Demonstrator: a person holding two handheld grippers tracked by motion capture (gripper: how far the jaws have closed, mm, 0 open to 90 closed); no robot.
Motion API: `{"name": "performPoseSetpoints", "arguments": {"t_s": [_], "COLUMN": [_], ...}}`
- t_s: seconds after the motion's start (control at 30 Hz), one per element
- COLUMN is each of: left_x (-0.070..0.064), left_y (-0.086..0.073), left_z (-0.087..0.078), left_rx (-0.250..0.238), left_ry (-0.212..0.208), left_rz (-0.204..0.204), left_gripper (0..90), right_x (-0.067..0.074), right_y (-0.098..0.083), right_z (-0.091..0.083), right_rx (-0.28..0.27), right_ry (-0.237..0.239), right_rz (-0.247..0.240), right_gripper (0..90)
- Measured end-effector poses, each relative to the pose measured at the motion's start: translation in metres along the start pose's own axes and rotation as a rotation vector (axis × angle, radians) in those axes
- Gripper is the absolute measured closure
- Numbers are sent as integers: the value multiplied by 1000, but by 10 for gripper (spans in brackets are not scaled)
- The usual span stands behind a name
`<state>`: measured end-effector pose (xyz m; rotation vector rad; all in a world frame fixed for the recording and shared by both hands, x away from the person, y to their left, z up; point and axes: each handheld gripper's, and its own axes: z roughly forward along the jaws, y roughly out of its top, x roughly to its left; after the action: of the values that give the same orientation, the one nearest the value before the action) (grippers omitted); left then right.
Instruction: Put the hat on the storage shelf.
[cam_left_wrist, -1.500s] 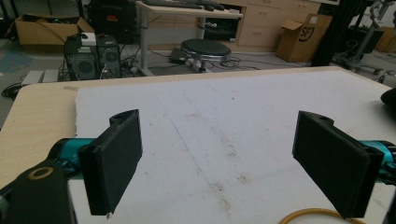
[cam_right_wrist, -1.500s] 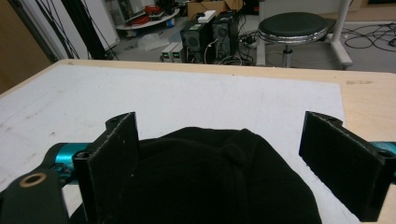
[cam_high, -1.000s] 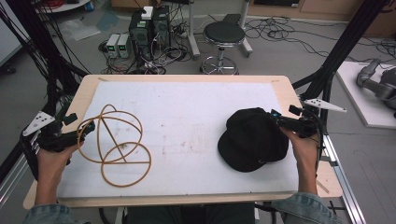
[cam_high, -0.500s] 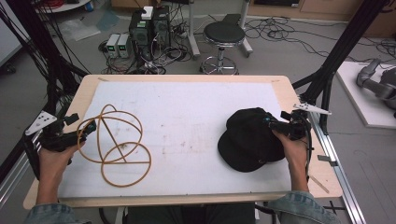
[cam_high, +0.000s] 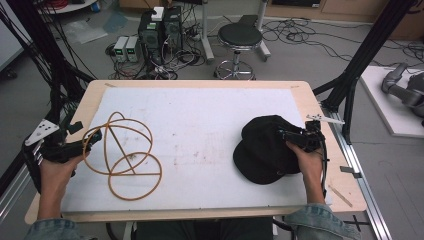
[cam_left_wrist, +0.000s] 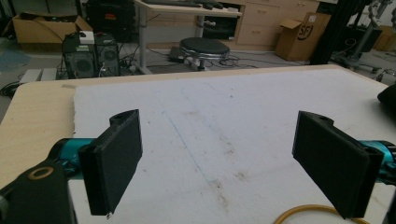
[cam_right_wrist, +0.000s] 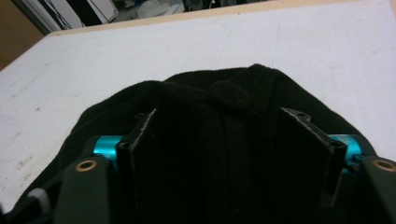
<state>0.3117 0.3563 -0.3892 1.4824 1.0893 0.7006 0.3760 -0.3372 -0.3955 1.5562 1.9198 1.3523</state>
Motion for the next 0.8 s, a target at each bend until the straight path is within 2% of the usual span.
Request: {"name": "performPoseSetpoints", "arguments": {"t_s": [0.1, 0.23, 0.4, 0.67, 0.8], "left_x": [0, 0, 1, 2, 3], "left_y": [0, 1, 1, 2, 3], "left_z": [0, 0, -1, -3, -5], "left_rx": [5, 4, 1, -6, -10], "left_ry": [-3, -1, 1, 5, 8], "left_rz": [-4, 0, -1, -1, 0], "left_gripper": [165, 165, 165, 165, 165], "right_x": [1, 4, 8, 16, 22], "right_y": [-1, -1, -1, 7, 12], "right_z": [1, 1, -2, -15, -22], "right_rx": [12, 17, 12, -49, -88], "right_ry": [5, -29, -53, -44, -19], "right_rz": [14, -9, -33, -50, -56], "right_gripper": [462, 590, 704, 758, 761]}}
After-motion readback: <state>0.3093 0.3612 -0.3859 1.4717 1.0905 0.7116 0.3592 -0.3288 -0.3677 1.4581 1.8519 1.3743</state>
